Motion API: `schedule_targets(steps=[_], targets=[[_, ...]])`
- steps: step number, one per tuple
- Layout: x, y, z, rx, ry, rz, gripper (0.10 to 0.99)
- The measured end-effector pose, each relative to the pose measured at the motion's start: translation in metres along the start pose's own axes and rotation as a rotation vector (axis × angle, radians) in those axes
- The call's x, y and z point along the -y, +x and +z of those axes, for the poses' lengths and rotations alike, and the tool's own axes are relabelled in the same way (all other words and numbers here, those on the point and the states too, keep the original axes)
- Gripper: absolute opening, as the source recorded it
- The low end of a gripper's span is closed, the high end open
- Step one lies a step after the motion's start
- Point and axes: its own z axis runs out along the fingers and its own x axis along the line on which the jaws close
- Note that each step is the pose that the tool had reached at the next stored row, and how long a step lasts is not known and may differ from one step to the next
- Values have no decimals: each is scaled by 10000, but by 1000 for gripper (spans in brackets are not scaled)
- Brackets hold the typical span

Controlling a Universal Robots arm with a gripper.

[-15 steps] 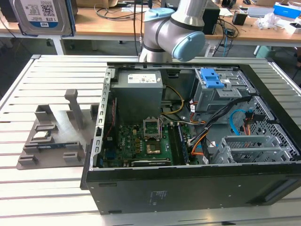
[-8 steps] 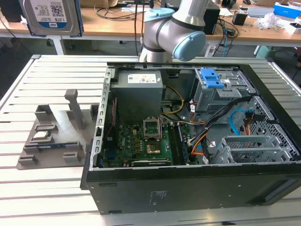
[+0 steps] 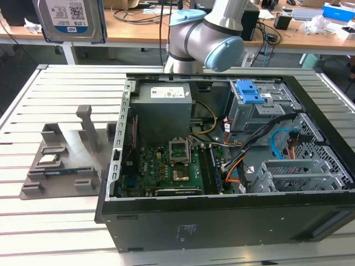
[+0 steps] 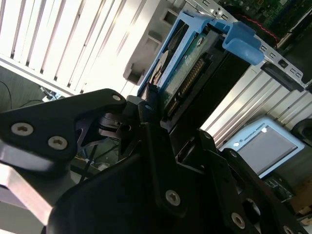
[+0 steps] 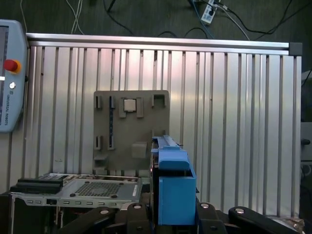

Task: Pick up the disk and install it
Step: 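Pick up the disk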

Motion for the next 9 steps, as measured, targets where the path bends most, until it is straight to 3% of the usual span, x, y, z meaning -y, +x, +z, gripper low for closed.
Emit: schedule_targets(steps=[9], targets=[[241, 9, -9, -1, -1, -2, 361]])
